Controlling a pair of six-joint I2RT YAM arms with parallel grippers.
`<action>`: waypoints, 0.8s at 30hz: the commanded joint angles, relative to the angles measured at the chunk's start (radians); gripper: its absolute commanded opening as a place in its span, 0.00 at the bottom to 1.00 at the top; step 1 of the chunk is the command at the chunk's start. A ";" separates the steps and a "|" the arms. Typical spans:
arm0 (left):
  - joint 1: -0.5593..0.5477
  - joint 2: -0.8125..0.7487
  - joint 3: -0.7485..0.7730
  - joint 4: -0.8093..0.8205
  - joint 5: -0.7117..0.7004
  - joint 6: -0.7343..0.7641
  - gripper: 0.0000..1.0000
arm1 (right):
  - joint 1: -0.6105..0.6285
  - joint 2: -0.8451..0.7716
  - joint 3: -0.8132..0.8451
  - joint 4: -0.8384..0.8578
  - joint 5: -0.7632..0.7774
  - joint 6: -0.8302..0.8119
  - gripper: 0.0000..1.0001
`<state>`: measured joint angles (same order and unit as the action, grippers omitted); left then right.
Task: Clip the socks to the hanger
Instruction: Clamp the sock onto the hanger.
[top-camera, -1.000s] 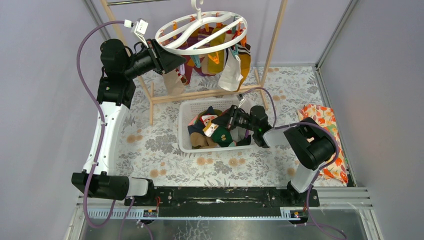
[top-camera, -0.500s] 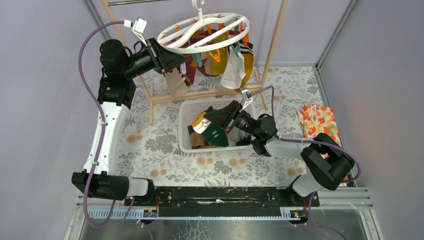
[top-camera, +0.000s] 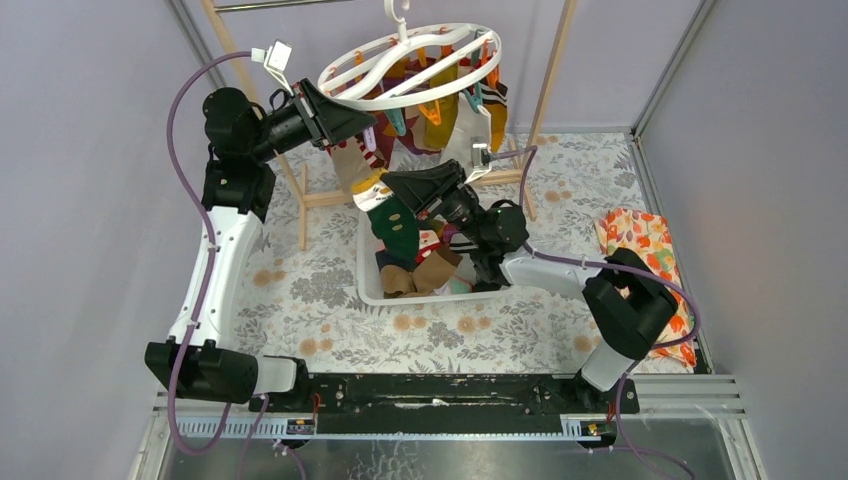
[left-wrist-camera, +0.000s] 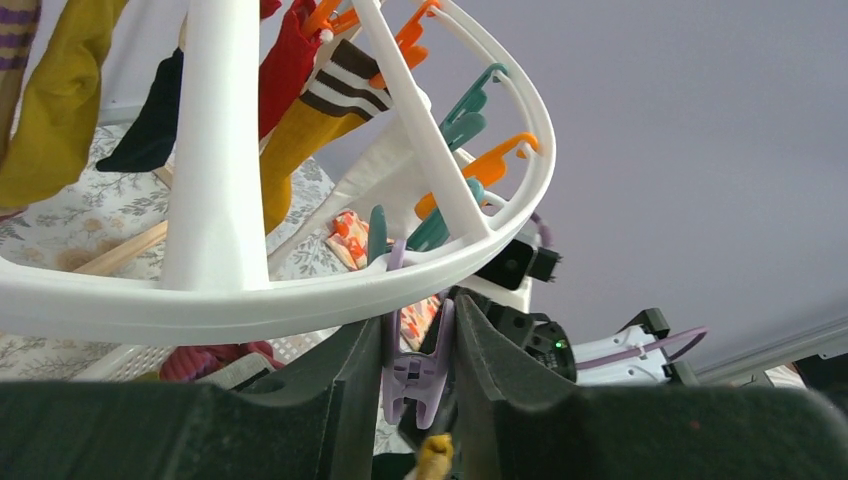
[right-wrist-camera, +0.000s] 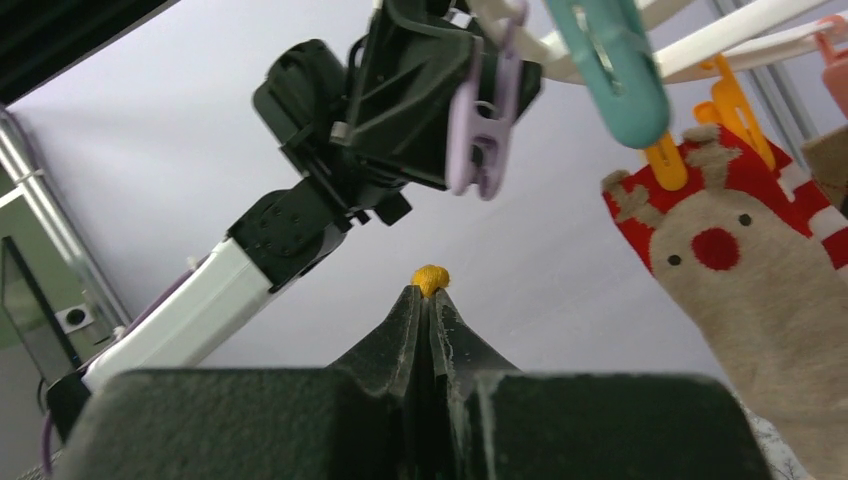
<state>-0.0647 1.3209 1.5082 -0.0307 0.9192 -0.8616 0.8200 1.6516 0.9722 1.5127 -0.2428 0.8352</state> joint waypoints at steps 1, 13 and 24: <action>-0.003 -0.028 -0.015 0.070 0.095 -0.073 0.00 | 0.004 0.029 0.085 0.055 0.055 -0.013 0.00; -0.003 -0.033 -0.037 0.125 0.109 -0.133 0.00 | 0.003 0.051 0.131 0.063 0.063 -0.052 0.00; -0.003 -0.035 -0.035 0.134 0.117 -0.143 0.00 | -0.003 0.046 0.144 0.064 0.084 -0.077 0.00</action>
<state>-0.0647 1.3106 1.4834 0.0685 0.9478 -0.9829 0.8200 1.7035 1.0676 1.5055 -0.1974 0.7883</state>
